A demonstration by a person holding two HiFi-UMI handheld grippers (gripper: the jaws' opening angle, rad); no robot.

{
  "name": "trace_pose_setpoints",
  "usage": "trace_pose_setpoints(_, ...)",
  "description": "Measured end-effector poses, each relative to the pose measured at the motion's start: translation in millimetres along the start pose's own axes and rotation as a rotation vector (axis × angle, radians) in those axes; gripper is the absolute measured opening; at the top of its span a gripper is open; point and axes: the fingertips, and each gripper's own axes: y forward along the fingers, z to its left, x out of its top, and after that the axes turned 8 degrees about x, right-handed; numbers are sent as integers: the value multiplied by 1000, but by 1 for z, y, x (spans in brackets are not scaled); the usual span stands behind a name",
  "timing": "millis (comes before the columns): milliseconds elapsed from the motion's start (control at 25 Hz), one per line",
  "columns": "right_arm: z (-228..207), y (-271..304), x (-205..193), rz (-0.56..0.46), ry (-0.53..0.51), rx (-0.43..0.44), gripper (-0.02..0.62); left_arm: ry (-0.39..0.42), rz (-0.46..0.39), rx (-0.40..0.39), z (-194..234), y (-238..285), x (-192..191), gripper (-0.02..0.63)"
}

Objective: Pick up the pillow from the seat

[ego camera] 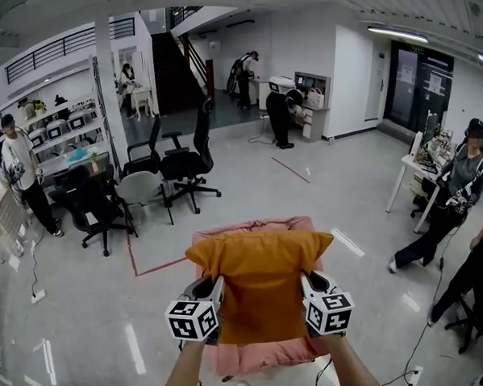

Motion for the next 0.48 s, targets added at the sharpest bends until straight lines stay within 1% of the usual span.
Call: trace_pose_setpoints(480,9,-46,-3,-10,-10,11,41,-6,-13,8,-30,-42,-10,55)
